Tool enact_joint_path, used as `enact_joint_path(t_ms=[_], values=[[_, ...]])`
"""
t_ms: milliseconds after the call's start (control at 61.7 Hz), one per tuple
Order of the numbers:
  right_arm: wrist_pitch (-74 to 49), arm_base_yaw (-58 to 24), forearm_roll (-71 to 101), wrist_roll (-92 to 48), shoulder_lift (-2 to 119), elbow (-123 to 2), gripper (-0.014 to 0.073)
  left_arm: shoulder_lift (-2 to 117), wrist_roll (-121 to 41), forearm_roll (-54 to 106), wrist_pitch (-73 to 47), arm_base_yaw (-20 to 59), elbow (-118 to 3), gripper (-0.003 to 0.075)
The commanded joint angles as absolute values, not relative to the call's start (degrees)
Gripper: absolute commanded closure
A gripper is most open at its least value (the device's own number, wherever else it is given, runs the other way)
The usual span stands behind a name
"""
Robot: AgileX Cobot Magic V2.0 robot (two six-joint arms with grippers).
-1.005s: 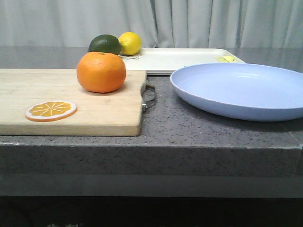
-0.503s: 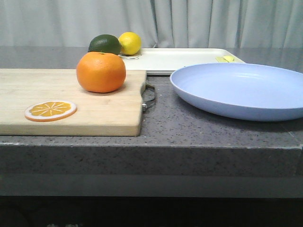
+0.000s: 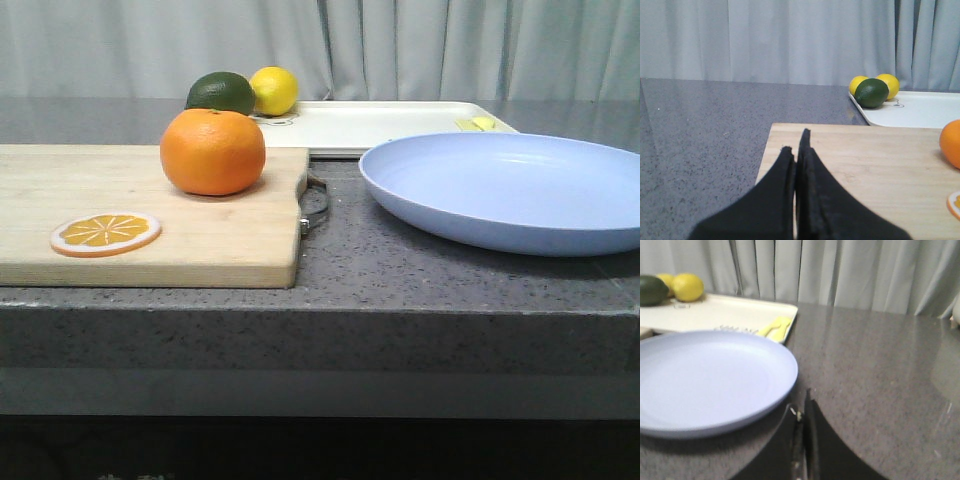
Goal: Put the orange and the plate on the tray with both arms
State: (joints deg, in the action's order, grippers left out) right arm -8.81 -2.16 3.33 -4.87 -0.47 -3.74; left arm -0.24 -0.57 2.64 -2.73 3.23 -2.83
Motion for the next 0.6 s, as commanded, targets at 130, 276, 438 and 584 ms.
enact_joint_path(t_ms=[130, 276, 438, 584], values=[[-13.08, -1.99, 3.15, -3.43, 7.92, -22.07, 0.0655, 8.74, 0.0, 2.77, -6.66, 3.17, -19.52, 0.0737], [-13.09, -1.99, 3.2, -3.38, 19.35, -31.13, 0.0655, 20.76, 0.0, 2.77, -8.37, 3.17, -26.44, 0.0738], [-12.77, -1.99, 3.26, -3.38, 28.29, -35.66, 0.0655, 28.06, 0.0, 2.77, -8.0, 3.17, -29.77, 0.0738], [-12.28, -1.99, 3.26, -3.38, 30.51, -35.73, 0.0641, 28.86, 0.0, 2.77, -6.96, 3.17, -30.02, 0.0738]])
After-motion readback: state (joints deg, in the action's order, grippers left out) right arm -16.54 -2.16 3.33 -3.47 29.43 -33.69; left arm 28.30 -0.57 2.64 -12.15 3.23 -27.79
